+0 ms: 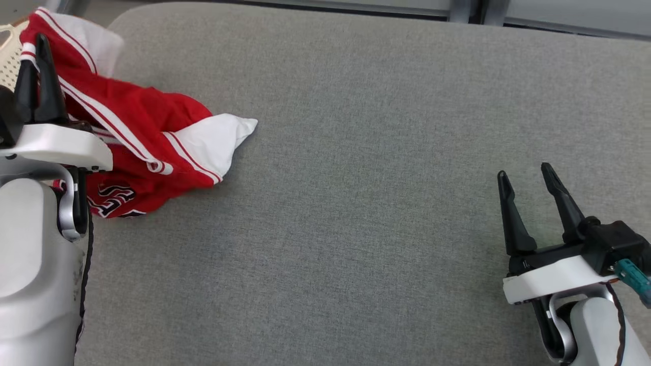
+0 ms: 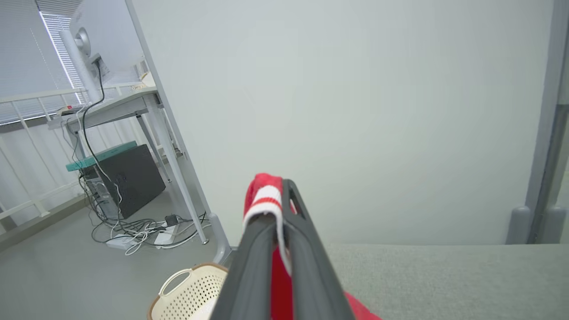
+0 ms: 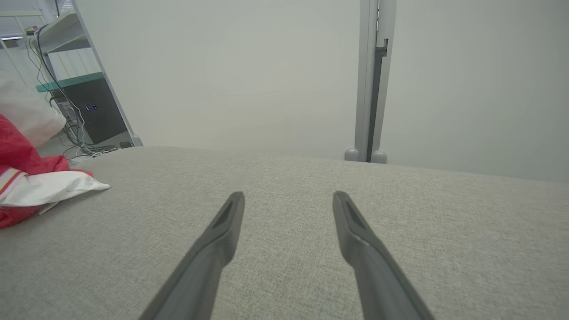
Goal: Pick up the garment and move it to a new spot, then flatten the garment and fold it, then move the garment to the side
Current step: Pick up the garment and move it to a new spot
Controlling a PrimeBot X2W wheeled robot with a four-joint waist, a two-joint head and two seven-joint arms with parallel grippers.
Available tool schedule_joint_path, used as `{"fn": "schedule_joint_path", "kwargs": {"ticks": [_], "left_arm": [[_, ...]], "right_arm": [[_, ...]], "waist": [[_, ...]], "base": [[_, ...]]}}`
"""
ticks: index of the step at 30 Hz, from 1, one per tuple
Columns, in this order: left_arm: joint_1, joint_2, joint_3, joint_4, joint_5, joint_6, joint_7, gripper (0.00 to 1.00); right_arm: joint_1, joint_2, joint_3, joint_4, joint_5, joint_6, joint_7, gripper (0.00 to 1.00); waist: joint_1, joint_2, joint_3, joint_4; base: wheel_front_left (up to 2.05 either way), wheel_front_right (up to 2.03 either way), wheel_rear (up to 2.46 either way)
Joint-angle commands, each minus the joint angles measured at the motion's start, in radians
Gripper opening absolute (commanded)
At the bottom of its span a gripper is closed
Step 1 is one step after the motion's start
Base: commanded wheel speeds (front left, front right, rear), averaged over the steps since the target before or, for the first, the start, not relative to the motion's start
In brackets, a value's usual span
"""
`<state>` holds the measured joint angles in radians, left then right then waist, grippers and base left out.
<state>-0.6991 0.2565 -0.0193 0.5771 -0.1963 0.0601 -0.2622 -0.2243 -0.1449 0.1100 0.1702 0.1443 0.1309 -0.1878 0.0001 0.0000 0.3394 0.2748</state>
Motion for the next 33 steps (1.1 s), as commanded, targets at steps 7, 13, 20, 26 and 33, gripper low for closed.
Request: {"fn": "schedule_joint_path", "kwargs": {"ticks": [7, 13, 20, 26, 33], "left_arm": [[0.079, 0.024, -0.007, -0.292, 0.031, 0.027, 0.004, 0.0], [0.114, 0.034, -0.053, -0.553, 0.066, 0.03, 0.083, 0.0], [0.101, -0.009, -0.15, -0.73, 0.094, 0.024, 0.172, 0.0], [0.051, -0.087, -0.246, -0.822, 0.099, 0.026, 0.224, 0.0], [-0.007, -0.172, -0.384, -0.872, 0.099, 0.037, 0.26, 0.0]], "right_arm": [[0.012, 0.038, 0.022, 0.075, 0.026, 0.0, -0.045, 1.0], [0.012, 0.067, 0.035, 0.131, 0.051, 0.0, -0.07, 1.0], [0.005, 0.082, 0.037, 0.161, 0.074, 0.0, -0.078, 1.0], [0.008, 0.089, 0.04, 0.153, 0.088, 0.0, -0.078, 1.0], [0.016, 0.093, 0.036, 0.142, 0.106, 0.0, -0.079, 1.0]], "waist": [[-0.0001, 0.0, -0.131, -0.048], [-0.0001, 0.0, -0.205, -0.099], [-0.0001, 0.0, -0.247, -0.149], [-0.0001, 0.0, -0.27, -0.192], [-0.0001, 0.0, -0.281, -0.253]], "base": [[0.0, 0.0, 0.0], [0.0, 0.0, 0.0], [0.0, 0.0, 0.0], [0.0, 0.0, 0.0], [0.0, 0.0, 0.0]]}}
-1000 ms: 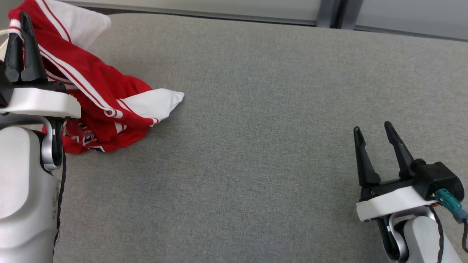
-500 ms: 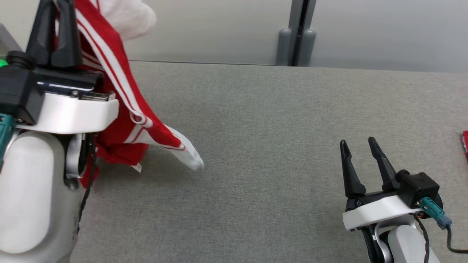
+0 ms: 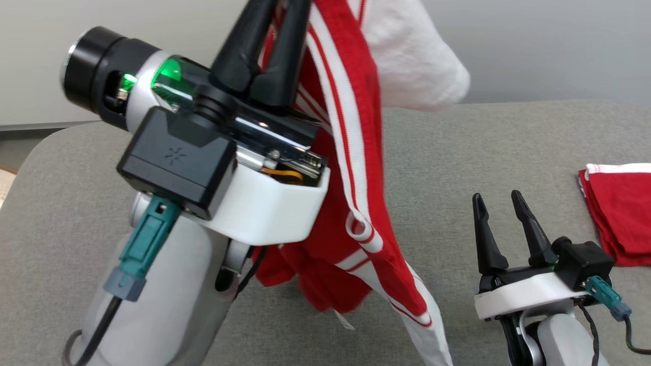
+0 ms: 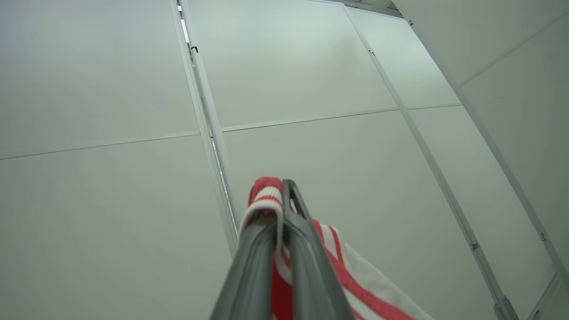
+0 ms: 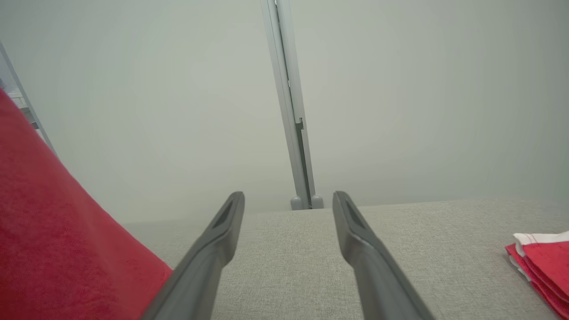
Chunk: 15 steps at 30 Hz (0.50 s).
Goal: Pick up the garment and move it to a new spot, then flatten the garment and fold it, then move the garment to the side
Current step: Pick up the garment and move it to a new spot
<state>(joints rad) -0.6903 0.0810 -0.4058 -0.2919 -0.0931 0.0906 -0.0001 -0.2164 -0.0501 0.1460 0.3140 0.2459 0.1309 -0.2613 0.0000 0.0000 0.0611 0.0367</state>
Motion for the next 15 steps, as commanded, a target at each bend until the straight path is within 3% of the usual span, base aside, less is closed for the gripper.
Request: {"fn": "schedule_joint_path", "kwargs": {"ticks": [1, 5, 8, 15], "left_arm": [[-0.02, -0.005, -0.011, -0.005, -0.013, 0.013, 0.004, 0.0], [-0.031, -0.017, -0.035, 0.026, -0.05, 0.049, 0.001, 0.0], [-0.022, -0.012, 0.008, 0.123, -0.081, 0.073, -0.005, 0.0], [-0.045, 0.104, 0.159, 0.533, -0.115, 0.089, -0.069, 0.0]], "right_arm": [[0.008, -0.002, 0.001, -0.004, 0.011, 0.0, -0.005, 1.0], [0.004, -0.001, -0.005, -0.008, 0.012, 0.0, -0.005, 1.0], [-0.014, -0.001, -0.014, -0.016, 0.011, 0.0, -0.005, 1.0], [-0.059, -0.001, -0.005, -0.026, 0.013, 0.0, -0.003, 1.0]], "waist": [[0.0, 0.0, -0.001, -0.024], [0.0, 0.0, 0.025, -0.06], [0.0, 0.0, 0.054, -0.088], [0.0, 0.0, 0.143, -0.16]], "base": [[0.0, 0.0, 0.0], [0.0, 0.0, 0.0], [0.0, 0.0, 0.0], [0.0, 0.0, 0.0]]}}
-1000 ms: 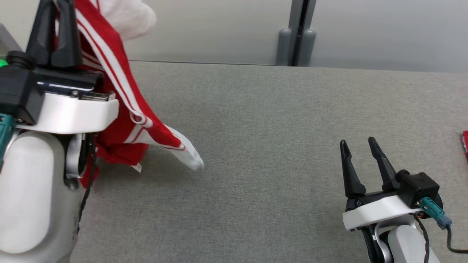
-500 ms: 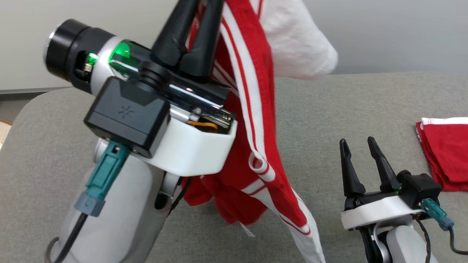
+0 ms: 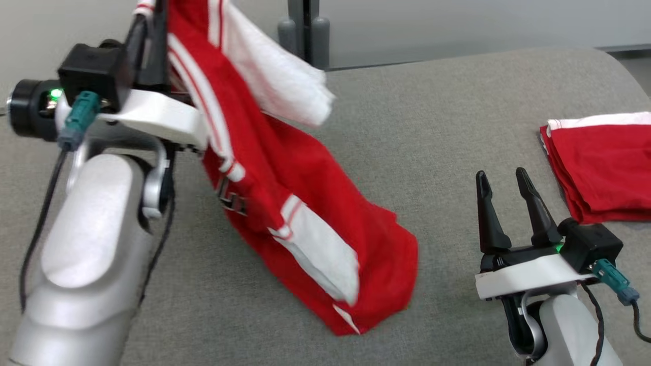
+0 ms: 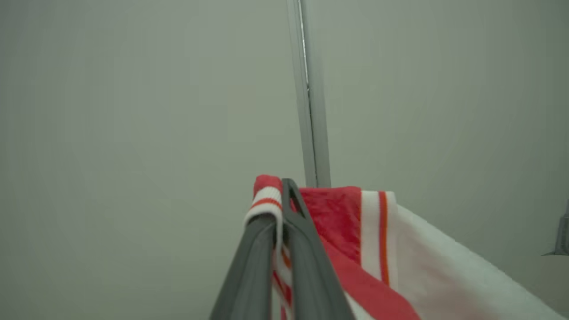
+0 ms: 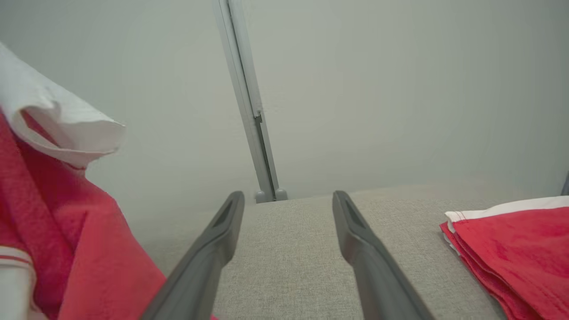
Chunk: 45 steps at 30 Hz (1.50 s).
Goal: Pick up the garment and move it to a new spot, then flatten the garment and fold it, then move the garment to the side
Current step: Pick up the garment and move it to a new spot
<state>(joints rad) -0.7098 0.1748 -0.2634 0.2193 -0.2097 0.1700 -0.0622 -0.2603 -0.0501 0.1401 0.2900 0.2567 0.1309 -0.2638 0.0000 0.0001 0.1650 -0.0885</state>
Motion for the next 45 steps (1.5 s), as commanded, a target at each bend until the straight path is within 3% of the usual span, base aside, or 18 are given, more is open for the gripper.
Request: {"fn": "schedule_joint_path", "kwargs": {"ticks": [1, 11, 12, 13, 19, 30, 33, 40, 45], "left_arm": [[-0.039, 0.026, 0.033, 0.075, -0.001, 0.012, -0.021, 0.0], [-0.188, 0.13, 0.117, 0.508, 0.0, 0.047, -0.117, 0.0], [-0.199, 0.138, 0.12, 0.542, 0.001, 0.049, -0.128, 0.44], [-0.208, 0.147, 0.124, 0.574, 0.001, 0.052, -0.137, 1.0], [-0.243, 0.16, 0.142, 0.688, -0.013, 0.048, -0.189, 1.0], [-0.138, 0.132, 0.125, 0.67, 0.005, 0.016, -0.203, 1.0], [-0.115, 0.113, 0.096, 0.707, 0.001, -0.038, -0.202, 1.0], [-0.075, 0.097, 0.014, 0.791, 0.004, -0.208, -0.132, 1.0], [-0.049, 0.105, -0.016, 0.817, 0.001, -0.253, -0.108, 1.0]], "right_arm": [[-0.022, -0.001, 0.008, -0.004, 0.003, 0.0, -0.001, 1.0], [-0.08, -0.001, 0.049, -0.012, 0.005, 0.0, -0.001, 1.0], [-0.083, -0.001, 0.052, -0.012, 0.007, 0.0, -0.001, 1.0], [-0.086, -0.001, 0.054, -0.013, 0.007, 0.0, -0.001, 1.0], [-0.091, -0.001, 0.052, -0.005, -0.009, 0.0, -0.001, 1.0], [-0.051, -0.011, 0.026, 0.023, -0.049, 0.0, -0.001, 1.0], [-0.037, -0.019, 0.016, 0.034, -0.049, 0.0, -0.001, 1.0], [-0.008, -0.022, 0.016, 0.048, -0.042, 0.0, -0.001, 1.0], [0.008, -0.017, 0.015, 0.049, -0.039, 0.0, -0.001, 1.0]], "waist": [[0.0, -0.0001, 0.056, -0.046], [0.0, -0.0001, 0.183, -0.109], [0.0, -0.0001, 0.19, -0.113], [0.0, -0.0001, 0.196, -0.115], [0.0, -0.0001, 0.2, -0.092], [0.0, -0.0001, 0.085, 0.042], [0.0, -0.0001, 0.041, 0.085], [0.0, -0.0001, -0.023, 0.151], [0.0, -0.0001, -0.057, 0.179]], "base": [[0.0, 0.0, 0.0], [0.0, 0.0, 0.0], [0.0, 0.0, 0.0], [0.0, 0.0, 0.0], [0.0, 0.0, 0.0], [0.0, 0.0, 0.0], [0.0, 0.0, 0.0], [0.0, 0.0, 0.0], [0.0, 0.0, 0.0]]}}
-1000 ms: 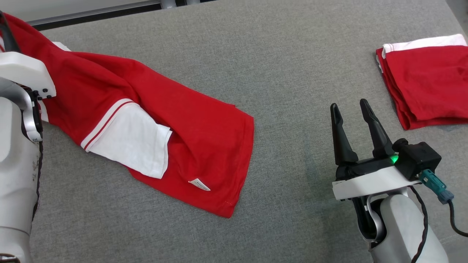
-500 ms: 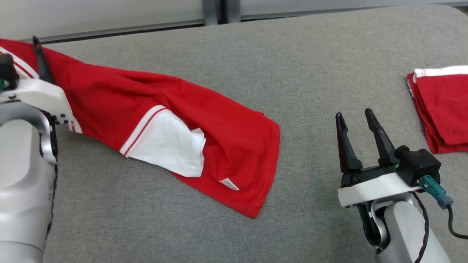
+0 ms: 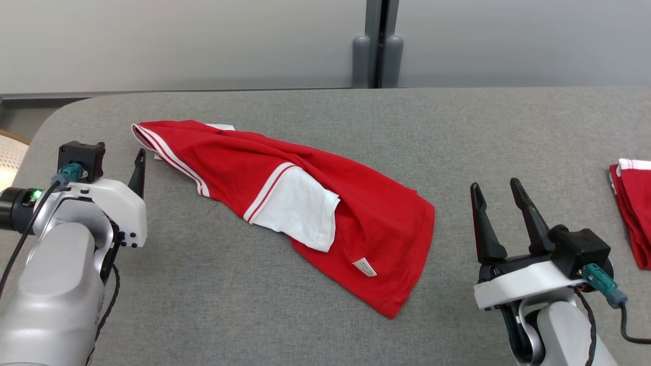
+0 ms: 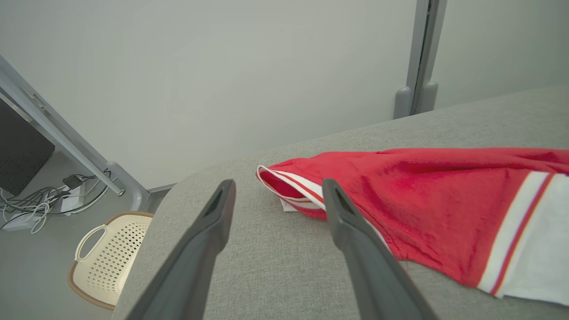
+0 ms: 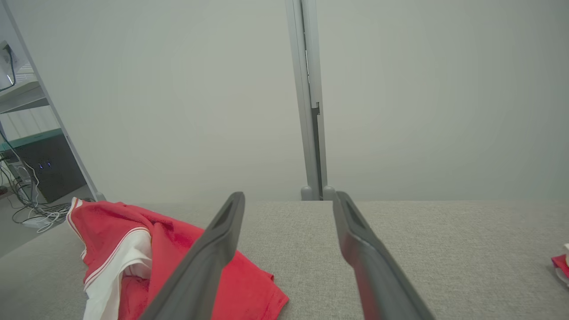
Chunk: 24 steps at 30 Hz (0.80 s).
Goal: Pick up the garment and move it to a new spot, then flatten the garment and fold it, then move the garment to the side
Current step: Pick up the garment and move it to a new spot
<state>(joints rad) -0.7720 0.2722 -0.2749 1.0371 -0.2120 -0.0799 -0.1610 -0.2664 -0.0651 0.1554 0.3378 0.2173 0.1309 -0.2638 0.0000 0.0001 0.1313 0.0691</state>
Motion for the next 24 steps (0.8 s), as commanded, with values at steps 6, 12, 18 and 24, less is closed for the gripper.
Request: {"fn": "schedule_joint_path", "kwargs": {"ticks": [6, 12, 18, 24], "left_arm": [[0.052, 0.009, -0.002, -0.052, 0.001, 0.022, -0.074, 1.0], [0.233, -0.008, 0.042, -0.401, 0.001, 0.1, -0.104, 1.0], [0.498, -0.05, 0.051, -0.712, 0.036, 0.158, -0.103, 1.0], [0.671, -0.133, 0.052, -0.898, 0.056, 0.173, -0.103, 1.0]], "right_arm": [[0.039, 0.0, -0.002, 0.001, 0.006, 0.0, -0.001, 1.0], [0.103, -0.012, -0.005, -0.022, -0.007, 0.0, -0.001, 1.0], [0.152, -0.026, -0.032, -0.051, -0.019, 0.0, -0.001, 1.0], [0.181, -0.018, -0.051, -0.064, -0.024, 0.0, -0.001, 1.0]], "waist": [[0.0, -0.0001, -0.062, 0.04], [0.0, -0.0001, -0.114, 0.079], [0.0, -0.0001, -0.141, 0.102], [0.0, -0.0001, -0.143, 0.106]], "base": [[0.0, 0.0, 0.0], [0.0, 0.0, 0.0], [0.0, 0.0, 0.0], [0.0, 0.0, 0.0]]}}
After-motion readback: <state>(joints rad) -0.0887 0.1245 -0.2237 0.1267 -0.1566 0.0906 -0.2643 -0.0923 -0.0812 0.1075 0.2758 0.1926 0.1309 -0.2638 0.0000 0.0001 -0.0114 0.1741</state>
